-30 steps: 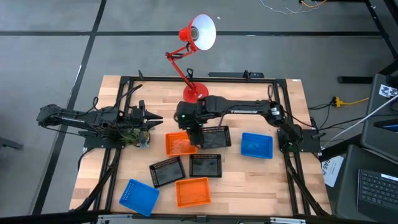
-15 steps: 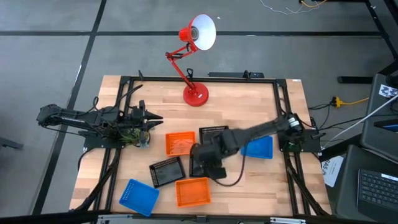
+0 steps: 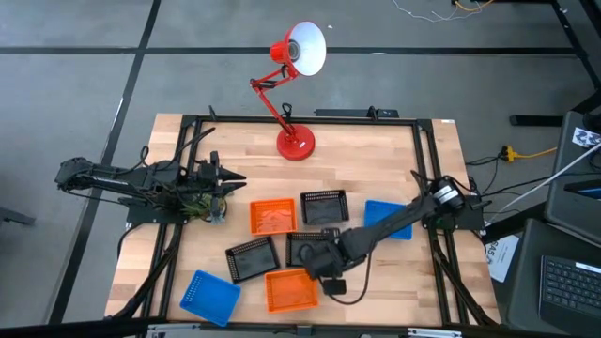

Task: Stack baskets by color
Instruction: Stack the bottom right black bin on the top right black bin

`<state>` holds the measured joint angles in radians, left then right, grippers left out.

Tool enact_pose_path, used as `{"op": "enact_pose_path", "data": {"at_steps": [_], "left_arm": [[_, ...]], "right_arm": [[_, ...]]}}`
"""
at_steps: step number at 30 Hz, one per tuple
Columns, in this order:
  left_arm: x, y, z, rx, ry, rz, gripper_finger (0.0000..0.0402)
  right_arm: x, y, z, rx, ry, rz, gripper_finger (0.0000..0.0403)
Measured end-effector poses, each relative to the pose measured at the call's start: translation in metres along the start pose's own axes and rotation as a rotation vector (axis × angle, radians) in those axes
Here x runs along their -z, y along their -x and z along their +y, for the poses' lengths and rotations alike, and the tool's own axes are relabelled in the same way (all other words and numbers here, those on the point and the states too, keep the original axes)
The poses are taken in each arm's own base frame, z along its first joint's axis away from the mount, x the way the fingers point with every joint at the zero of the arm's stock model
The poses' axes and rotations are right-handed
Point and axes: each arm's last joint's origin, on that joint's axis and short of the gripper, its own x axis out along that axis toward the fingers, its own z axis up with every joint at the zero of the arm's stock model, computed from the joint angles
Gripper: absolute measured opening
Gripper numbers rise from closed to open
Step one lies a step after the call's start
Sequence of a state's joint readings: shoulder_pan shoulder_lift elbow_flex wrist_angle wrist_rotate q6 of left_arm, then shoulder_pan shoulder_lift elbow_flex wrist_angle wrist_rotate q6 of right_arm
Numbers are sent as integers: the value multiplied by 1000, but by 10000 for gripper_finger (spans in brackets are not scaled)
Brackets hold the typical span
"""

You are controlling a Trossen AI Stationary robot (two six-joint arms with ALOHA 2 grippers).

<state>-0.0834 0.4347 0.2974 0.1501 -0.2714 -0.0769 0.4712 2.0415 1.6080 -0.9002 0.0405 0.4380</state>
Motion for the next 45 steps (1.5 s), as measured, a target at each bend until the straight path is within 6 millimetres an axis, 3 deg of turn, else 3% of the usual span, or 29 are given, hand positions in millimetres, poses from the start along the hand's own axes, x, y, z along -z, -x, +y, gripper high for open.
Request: {"op": "enact_pose_path", "data": {"at_steps": [16, 45], "left_arm": [[0, 0, 0, 0, 2, 4, 73], [0, 0, 0, 0, 24, 4, 73]], "right_arm": [[18, -27, 1, 62, -85, -22, 126], [16, -27, 6, 56, -80, -68, 114]]}}
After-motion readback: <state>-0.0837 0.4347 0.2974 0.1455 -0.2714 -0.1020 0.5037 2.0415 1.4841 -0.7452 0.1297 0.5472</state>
